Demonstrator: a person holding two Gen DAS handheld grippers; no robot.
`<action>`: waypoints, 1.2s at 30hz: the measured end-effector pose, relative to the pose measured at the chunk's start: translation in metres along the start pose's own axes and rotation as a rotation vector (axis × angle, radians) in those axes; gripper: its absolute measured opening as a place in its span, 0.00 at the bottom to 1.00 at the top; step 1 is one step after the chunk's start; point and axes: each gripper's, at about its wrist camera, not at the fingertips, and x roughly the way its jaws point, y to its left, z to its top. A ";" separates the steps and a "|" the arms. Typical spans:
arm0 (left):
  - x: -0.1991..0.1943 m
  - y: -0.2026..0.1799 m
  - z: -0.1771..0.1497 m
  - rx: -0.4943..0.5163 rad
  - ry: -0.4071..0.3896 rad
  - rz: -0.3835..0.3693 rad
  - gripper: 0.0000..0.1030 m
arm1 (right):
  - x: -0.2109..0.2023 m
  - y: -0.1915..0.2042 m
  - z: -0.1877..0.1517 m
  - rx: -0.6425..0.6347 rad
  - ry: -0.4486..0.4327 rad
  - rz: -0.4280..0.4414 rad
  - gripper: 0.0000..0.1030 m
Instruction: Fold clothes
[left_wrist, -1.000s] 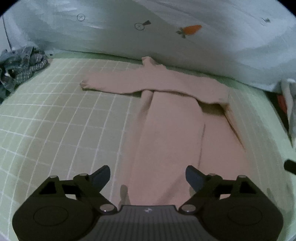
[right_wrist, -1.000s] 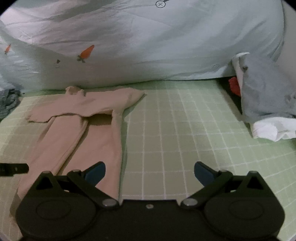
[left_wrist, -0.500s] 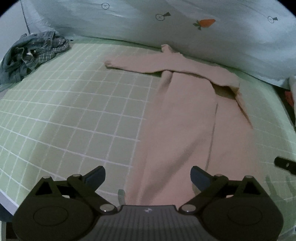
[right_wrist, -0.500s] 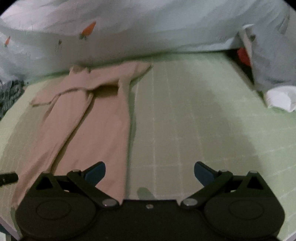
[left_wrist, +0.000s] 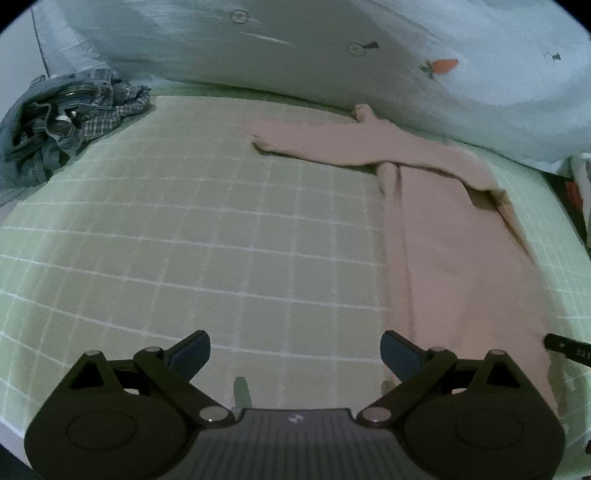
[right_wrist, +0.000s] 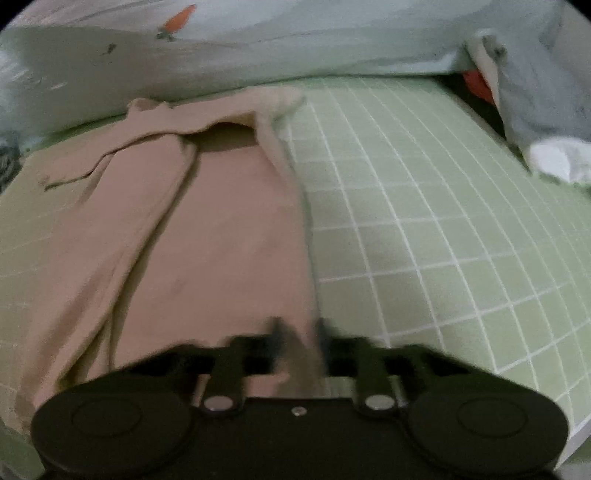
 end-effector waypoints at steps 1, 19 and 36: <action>0.000 0.008 0.001 0.003 -0.003 -0.005 0.95 | -0.004 0.007 0.000 -0.028 -0.015 -0.021 0.03; -0.008 0.075 -0.007 0.071 0.005 -0.033 0.95 | -0.028 0.117 -0.026 -0.129 -0.040 0.068 0.11; 0.022 0.066 0.044 -0.054 -0.022 -0.003 0.95 | -0.035 0.039 0.042 0.146 -0.152 0.072 0.66</action>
